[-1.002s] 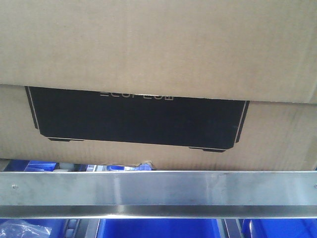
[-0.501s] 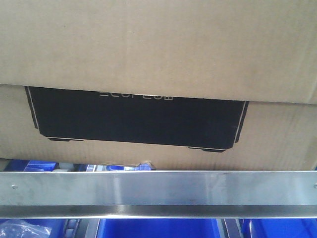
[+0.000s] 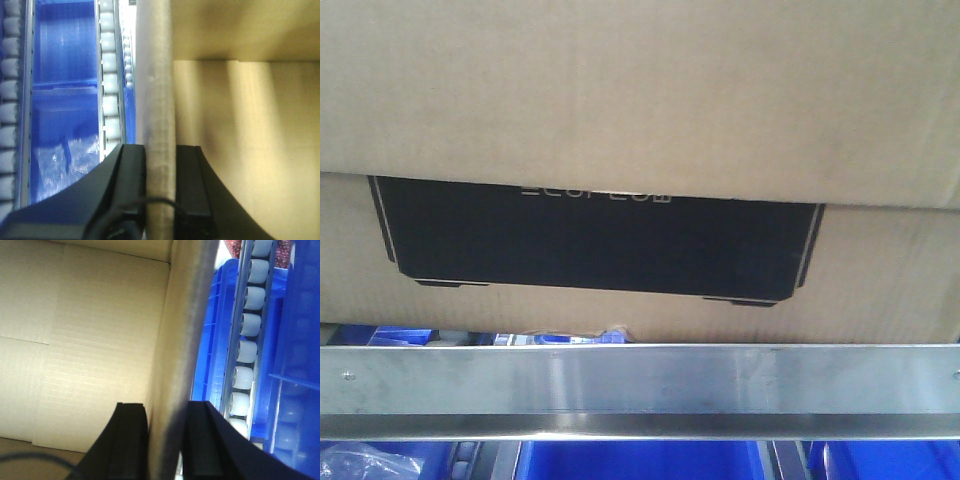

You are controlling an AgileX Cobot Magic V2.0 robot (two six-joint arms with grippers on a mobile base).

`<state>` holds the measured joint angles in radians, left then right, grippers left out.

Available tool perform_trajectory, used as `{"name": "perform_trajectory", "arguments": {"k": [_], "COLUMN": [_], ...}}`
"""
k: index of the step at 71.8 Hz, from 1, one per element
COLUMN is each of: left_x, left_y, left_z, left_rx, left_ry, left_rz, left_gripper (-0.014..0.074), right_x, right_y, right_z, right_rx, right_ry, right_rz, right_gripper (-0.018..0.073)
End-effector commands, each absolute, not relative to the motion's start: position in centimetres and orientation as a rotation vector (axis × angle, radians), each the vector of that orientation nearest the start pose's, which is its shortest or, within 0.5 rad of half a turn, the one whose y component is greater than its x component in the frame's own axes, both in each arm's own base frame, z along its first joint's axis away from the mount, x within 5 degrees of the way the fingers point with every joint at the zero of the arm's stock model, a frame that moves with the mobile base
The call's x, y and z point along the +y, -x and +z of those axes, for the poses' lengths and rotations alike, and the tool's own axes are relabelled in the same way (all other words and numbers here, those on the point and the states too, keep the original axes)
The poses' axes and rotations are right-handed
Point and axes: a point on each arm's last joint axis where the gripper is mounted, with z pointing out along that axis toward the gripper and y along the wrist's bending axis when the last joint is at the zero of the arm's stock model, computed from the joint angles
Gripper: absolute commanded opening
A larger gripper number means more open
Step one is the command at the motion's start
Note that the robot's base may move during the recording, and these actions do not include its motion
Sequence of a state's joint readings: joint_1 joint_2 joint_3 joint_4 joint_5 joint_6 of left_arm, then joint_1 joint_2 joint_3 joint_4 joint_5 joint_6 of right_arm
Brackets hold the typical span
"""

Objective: Grab box from left shelf to table start
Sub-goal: 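Pull the gripped box off the shelf rollers toward the robot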

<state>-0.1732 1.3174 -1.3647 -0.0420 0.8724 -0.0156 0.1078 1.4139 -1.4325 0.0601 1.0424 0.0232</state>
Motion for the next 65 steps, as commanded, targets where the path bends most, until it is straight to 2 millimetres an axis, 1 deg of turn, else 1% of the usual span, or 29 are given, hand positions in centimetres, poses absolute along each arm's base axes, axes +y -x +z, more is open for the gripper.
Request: {"name": "perform_trajectory", "arguments": {"k": [1, 19, 30, 42, 49, 65], "left_x": [-5.3, -4.7, -4.3, -3.9, -3.7, -3.5], "left_y": [-25.2, -21.6, -18.9, -16.5, -15.7, -13.9], "left_z": [43.8, 45.4, 46.7, 47.8, 47.9, 46.9], "left_rx": [2.142, 2.139, 2.098, 2.047, 2.057, 2.107], "left_ry": [-0.118, -0.093, -0.088, -0.063, -0.067, -0.040], "left_rz": [-0.253, -0.282, -0.292, -0.316, -0.314, -0.337], "left_gripper": [-0.0097, -0.0097, -0.0097, -0.0098, -0.0098, -0.0098], "right_x": [3.2, 3.2, 4.5, 5.5, 5.6, 5.2], "right_y": [-27.2, -24.1, -22.2, -21.0, -20.3, -17.9], "right_z": [42.1, 44.6, 45.6, 45.9, 46.0, 46.9], "right_rx": [2.330, 2.245, 2.217, 2.215, 2.228, 2.201], "right_ry": [0.093, 0.105, 0.175, 0.206, 0.204, 0.215], "right_rz": [0.120, 0.138, 0.178, 0.218, 0.215, 0.186], "right_gripper": [0.0067, 0.0067, 0.0067, 0.0067, 0.0067, 0.0067]}}
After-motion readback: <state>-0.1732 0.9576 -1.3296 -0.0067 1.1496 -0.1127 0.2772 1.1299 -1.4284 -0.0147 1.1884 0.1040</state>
